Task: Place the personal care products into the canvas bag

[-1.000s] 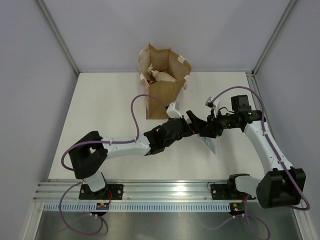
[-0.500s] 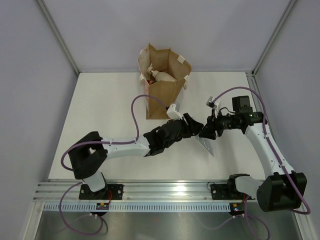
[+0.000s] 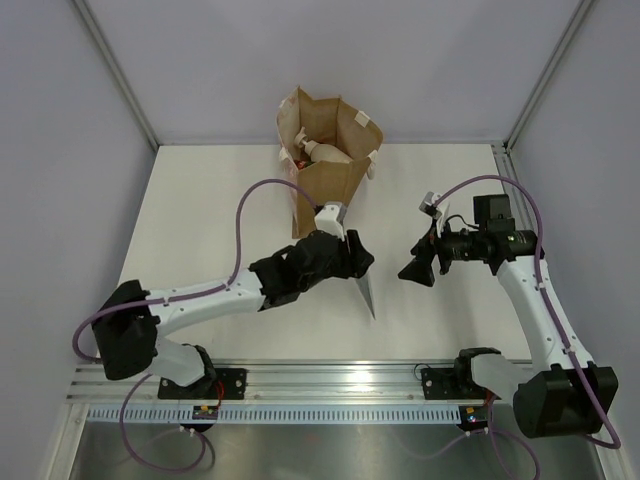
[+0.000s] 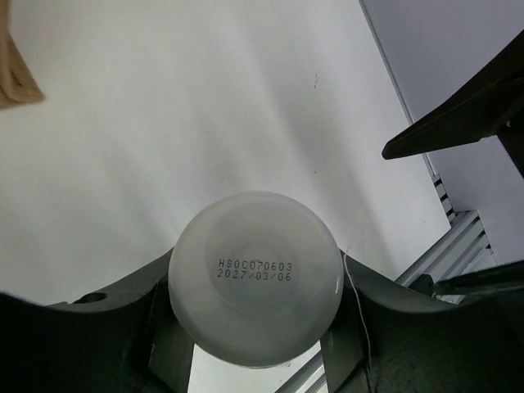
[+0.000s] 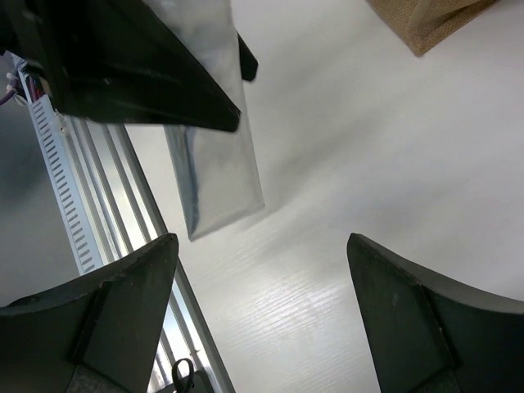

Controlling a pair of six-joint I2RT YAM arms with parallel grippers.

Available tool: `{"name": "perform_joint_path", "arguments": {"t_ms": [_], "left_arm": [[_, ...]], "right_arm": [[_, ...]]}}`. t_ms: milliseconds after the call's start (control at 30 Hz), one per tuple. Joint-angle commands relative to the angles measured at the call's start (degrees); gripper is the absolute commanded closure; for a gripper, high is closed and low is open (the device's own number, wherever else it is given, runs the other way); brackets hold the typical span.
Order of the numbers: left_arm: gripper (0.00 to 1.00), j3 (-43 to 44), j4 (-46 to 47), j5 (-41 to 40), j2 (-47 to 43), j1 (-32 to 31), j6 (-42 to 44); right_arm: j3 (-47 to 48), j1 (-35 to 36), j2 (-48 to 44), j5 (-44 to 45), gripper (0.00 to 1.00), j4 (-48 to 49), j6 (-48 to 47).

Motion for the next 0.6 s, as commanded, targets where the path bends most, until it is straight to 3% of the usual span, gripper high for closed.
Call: {"name": "perform_joint_path", "arguments": {"t_ms": [0,167,300,567], "left_arm": [[1.0,6.6,-3.2,2.9,-6.9,2.0,7.5],[1.0,13.7,-9.3,3.1,-10.5,7.1,11.0],[1.0,20.7,-8.0,7.5,-10.8,17.2,8.8],[1.0,34.8,0.7,7.6,-0.2,28.9,5.8]], "right_arm": [[1.7,-1.3,-1.8,-2.8,0.08,-0.4,-1.3],[1.9,-1.8,-1.6,-2.4,0.09,-0.6,-1.5],[1.6,-2.1,-1.8,-2.5,0.09,-0.6,-1.6],[1.1,-2.3,-1.5,-2.1,0.1,-0.8,-2.0]]}}
